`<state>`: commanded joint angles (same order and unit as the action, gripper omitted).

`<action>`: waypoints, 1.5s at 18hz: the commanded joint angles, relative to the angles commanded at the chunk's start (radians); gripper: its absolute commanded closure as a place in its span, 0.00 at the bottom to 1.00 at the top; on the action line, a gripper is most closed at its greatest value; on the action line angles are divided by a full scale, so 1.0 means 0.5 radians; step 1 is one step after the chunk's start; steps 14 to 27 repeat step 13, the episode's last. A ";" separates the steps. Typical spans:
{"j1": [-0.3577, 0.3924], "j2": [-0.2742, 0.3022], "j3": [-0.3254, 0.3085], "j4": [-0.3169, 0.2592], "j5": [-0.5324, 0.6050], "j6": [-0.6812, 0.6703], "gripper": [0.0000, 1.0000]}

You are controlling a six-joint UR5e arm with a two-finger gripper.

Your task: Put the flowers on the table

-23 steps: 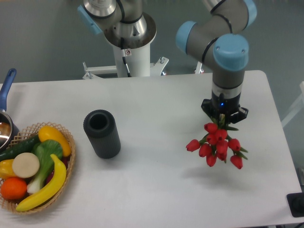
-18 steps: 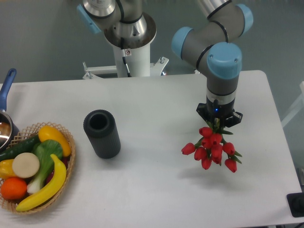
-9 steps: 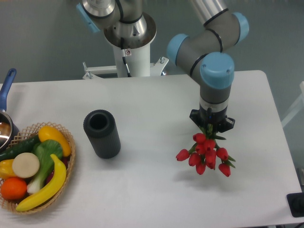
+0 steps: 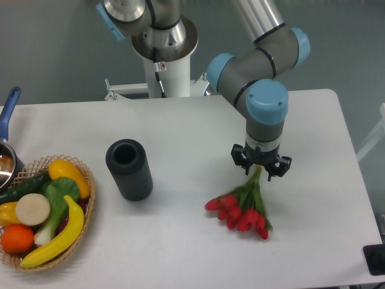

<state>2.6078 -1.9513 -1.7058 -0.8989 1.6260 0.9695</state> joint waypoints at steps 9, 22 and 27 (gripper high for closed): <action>0.046 0.046 -0.018 0.018 0.000 0.015 0.00; 0.104 0.089 -0.089 0.101 -0.003 0.021 0.00; 0.104 0.089 -0.089 0.101 -0.003 0.021 0.00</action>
